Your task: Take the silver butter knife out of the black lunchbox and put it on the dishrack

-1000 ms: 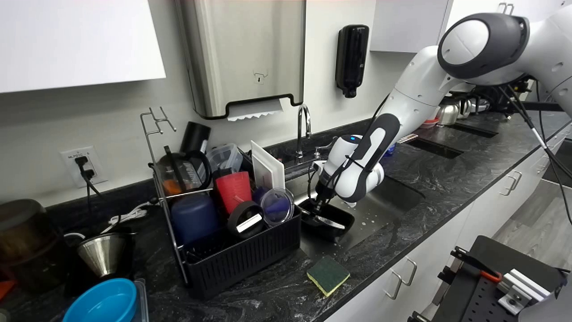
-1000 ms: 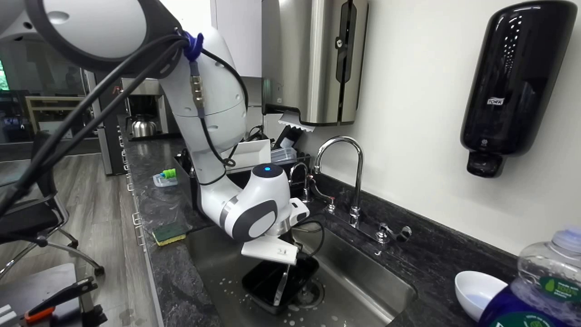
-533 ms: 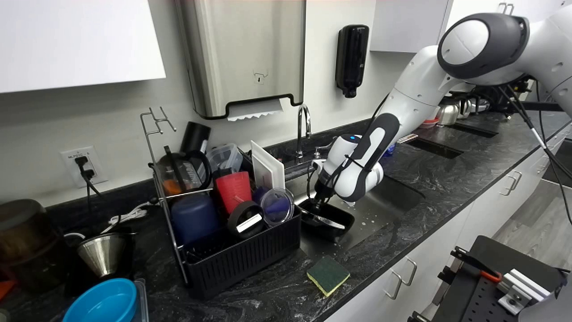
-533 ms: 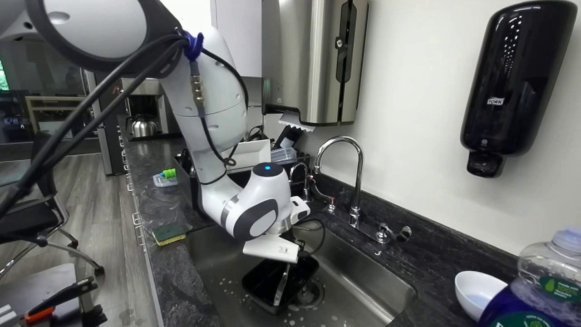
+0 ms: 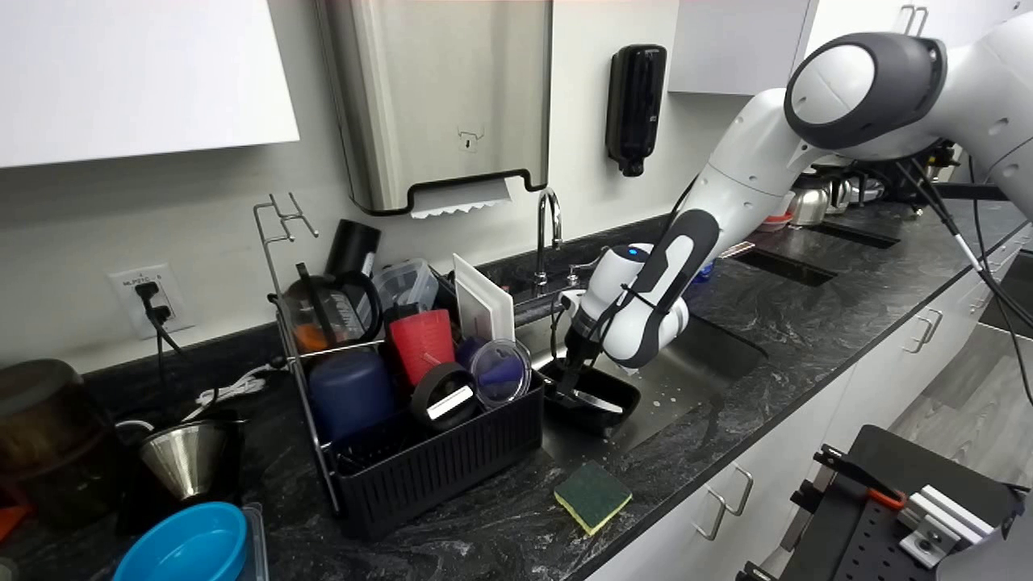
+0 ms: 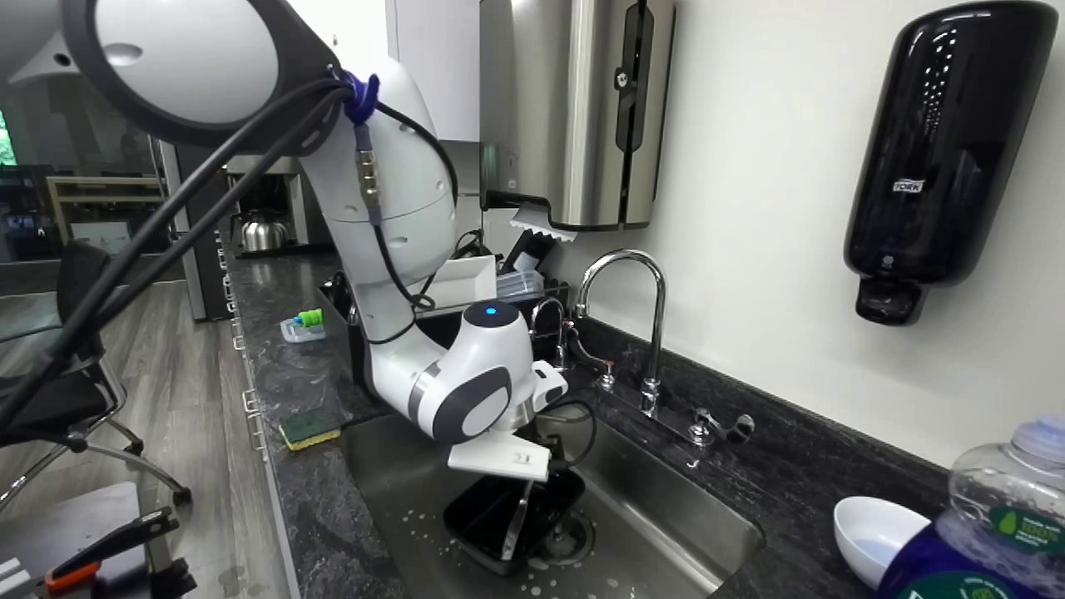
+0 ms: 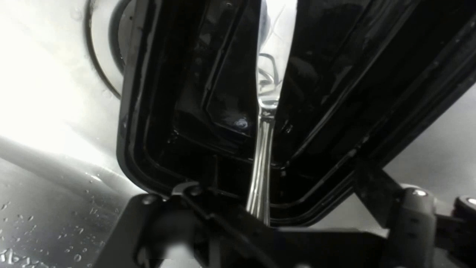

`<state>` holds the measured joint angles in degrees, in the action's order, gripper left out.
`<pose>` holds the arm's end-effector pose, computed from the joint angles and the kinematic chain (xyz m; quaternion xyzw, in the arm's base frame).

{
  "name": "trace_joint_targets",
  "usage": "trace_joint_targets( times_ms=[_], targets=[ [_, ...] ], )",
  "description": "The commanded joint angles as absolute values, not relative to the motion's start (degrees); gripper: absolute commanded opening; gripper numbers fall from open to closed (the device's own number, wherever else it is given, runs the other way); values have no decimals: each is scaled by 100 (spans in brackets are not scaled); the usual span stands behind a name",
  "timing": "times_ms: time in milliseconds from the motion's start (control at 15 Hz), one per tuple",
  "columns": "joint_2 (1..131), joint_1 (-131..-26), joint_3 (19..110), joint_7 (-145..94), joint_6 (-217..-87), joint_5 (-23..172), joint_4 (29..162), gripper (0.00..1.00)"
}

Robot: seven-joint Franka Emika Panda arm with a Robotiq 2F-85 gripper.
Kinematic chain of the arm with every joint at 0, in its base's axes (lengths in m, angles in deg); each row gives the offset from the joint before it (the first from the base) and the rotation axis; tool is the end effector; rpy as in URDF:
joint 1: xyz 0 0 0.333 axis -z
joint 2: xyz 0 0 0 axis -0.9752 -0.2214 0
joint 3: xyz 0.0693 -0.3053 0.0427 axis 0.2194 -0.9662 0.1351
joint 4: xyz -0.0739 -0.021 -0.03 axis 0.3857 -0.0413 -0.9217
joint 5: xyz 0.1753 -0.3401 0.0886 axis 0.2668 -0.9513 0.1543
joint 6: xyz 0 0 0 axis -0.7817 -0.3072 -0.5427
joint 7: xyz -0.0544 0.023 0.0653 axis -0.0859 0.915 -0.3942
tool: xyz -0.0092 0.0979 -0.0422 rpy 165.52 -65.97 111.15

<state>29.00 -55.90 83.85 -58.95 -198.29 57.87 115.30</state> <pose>0.5985 -0.0313 0.0476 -0.9375 -0.2988 -0.1768 0.0215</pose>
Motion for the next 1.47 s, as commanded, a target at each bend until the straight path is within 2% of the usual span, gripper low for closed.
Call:
trace_joint_targets(
  times_ms=[0, 400, 467, 533, 600, 1200, 1333, 1400],
  targets=[
    [2698, -5612, 8320, -6008, -19944, 5641, 11351, 100],
    [2560, -5620, 8288, -6020, -19960, 5633, 11211, 100],
    [2540, -5618, 8286, -6027, -19979, 5625, 11193, 75],
    [2528, -5627, 8273, -6026, -19990, 5620, 11183, 73],
    [2518, -5633, 8265, -6024, -19994, 5616, 11172, 66],
    [2545, -5638, 8245, -5992, -20086, 5588, 11202, 2],
    [2557, -5638, 8243, -5980, -20127, 5576, 11215, 0],
    [2566, -5643, 8238, -5973, -20147, 5572, 11224, 3]
  ],
)
